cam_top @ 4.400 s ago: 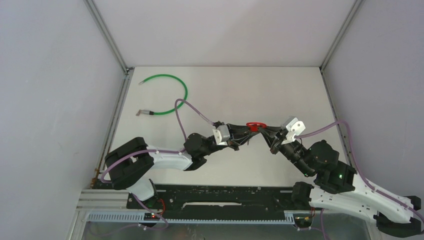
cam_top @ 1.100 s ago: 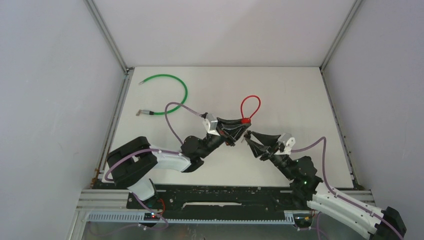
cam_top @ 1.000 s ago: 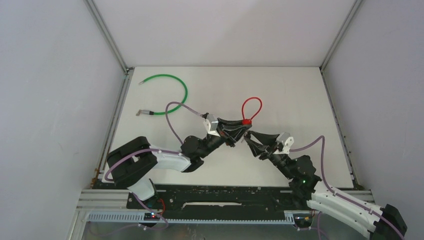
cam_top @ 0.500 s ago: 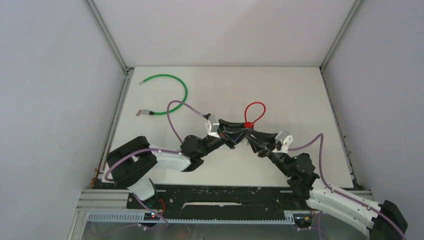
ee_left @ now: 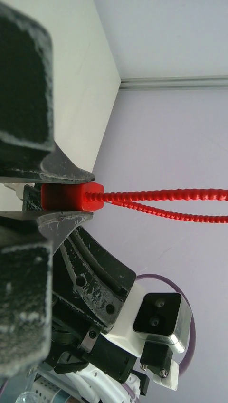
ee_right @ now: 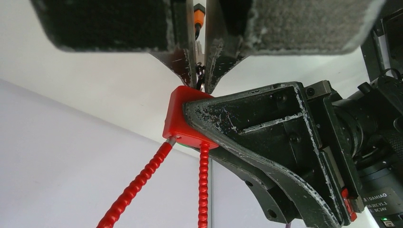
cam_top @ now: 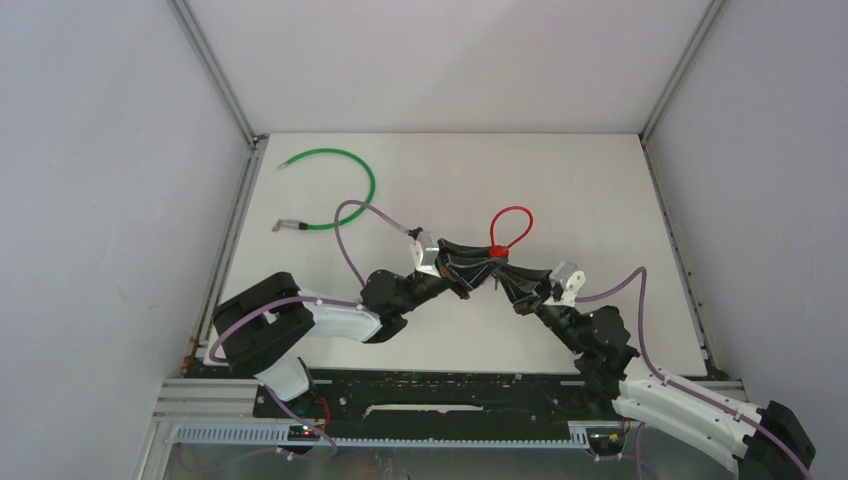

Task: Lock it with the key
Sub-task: Lock the lock.

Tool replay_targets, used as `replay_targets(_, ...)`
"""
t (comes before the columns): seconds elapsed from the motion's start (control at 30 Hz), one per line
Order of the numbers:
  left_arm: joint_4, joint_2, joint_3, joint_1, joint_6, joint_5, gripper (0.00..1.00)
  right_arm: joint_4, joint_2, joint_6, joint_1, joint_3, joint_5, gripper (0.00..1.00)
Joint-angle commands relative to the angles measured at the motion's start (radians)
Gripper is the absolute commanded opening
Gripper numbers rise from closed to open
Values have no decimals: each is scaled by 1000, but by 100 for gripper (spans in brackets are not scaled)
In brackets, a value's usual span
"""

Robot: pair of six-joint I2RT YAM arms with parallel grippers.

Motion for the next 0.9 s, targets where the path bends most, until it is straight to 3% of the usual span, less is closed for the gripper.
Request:
replay_targets(0.0,91,-30,47,5,4,23,0,49,-27,-24,-9,22,-28,4)
replay_targets(0.03,92,-31,47,5,4,25,0,49,-33,-28,-11,19,-59,0)
replay_targets(0.23,91,-29,53,6,15,66,0,8,-60,-42,-35,21,-130,0)
replay_targets(0.67,91,-12,97,11,68,363,0,-224,-185,-4,-196,115,-517,0)
replay_targets(0.87,91,-12,104,12,81,432,0,-239,-229,59,-275,132,-643,0)
